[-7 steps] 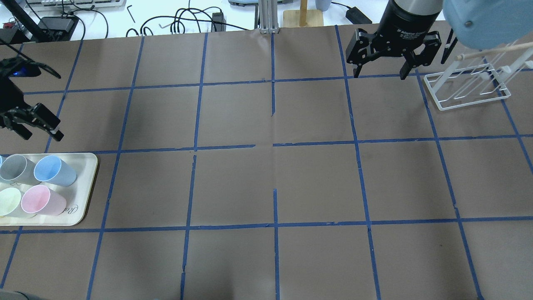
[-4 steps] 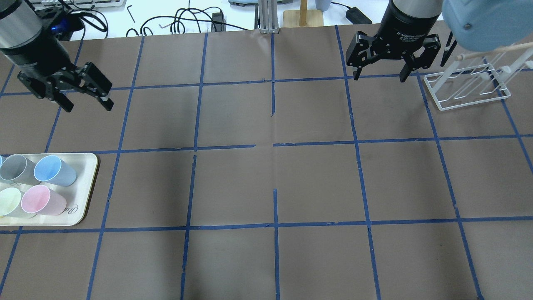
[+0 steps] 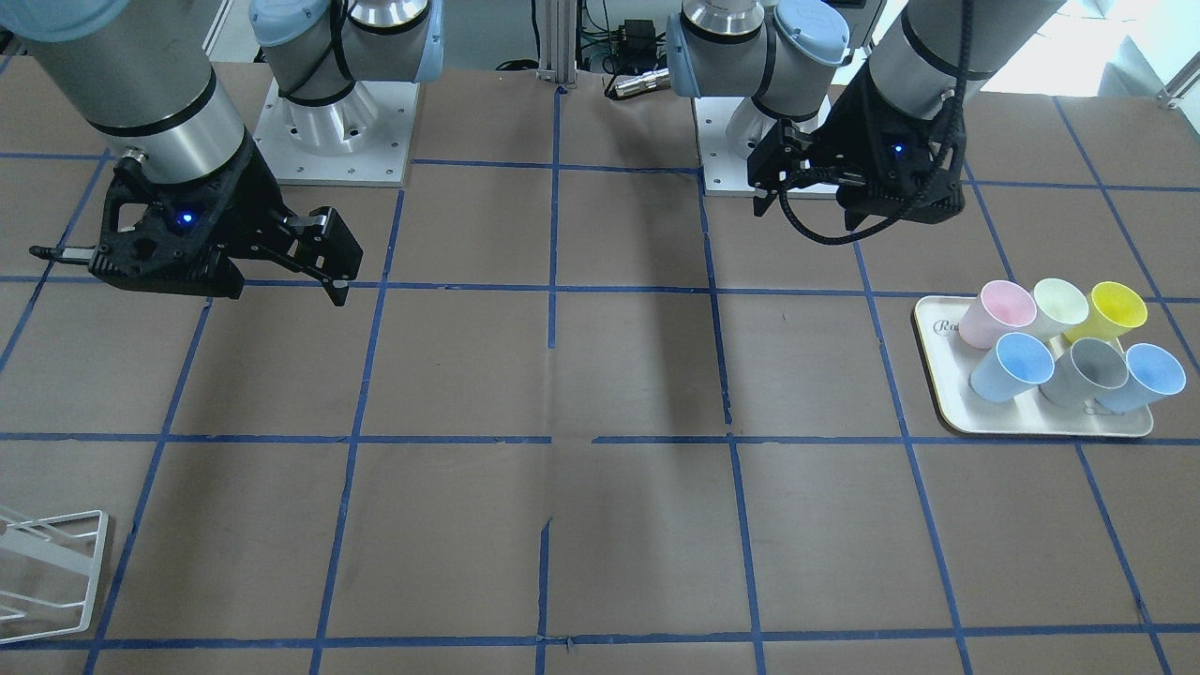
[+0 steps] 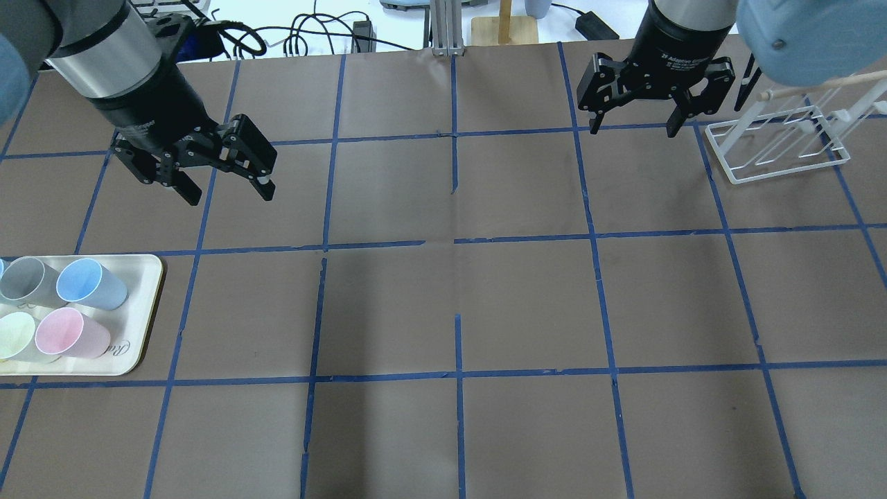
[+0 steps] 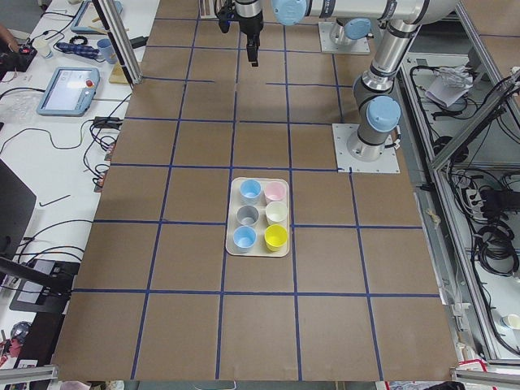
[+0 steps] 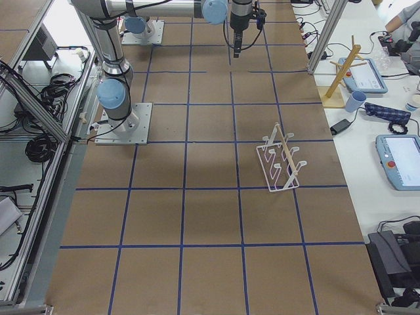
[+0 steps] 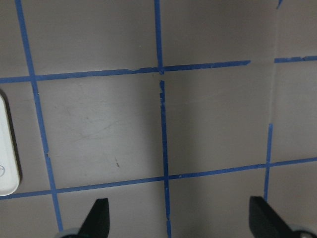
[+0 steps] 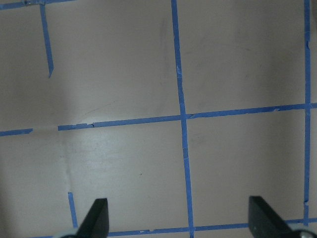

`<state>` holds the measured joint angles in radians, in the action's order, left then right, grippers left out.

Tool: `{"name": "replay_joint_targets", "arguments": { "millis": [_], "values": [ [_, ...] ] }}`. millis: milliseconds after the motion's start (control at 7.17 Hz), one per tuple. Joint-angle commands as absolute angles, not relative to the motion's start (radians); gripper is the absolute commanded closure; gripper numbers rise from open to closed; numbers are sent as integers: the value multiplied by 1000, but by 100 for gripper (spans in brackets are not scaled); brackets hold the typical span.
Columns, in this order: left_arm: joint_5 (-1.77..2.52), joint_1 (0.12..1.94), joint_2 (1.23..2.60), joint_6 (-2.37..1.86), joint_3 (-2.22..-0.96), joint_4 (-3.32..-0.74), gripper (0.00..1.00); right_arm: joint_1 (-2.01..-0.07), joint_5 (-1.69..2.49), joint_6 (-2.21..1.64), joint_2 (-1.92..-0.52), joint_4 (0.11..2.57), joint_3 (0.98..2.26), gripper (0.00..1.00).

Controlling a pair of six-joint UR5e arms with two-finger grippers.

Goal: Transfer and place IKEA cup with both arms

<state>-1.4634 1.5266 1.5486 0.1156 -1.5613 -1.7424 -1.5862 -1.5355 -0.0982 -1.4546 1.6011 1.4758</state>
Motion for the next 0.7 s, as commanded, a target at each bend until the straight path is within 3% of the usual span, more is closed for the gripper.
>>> {"name": "replay_joint_targets", "arguments": {
  "millis": [0,558],
  "values": [
    [-1465,1552,1511,88,-1610,-1736,0,-1586,-1537,-98,-1456,1600,1477,0],
    [-1555,1551,1465,103,-1674,-1689,0,-1588,-1537,-98,-1456,1597,1479,0]
  ]
}}
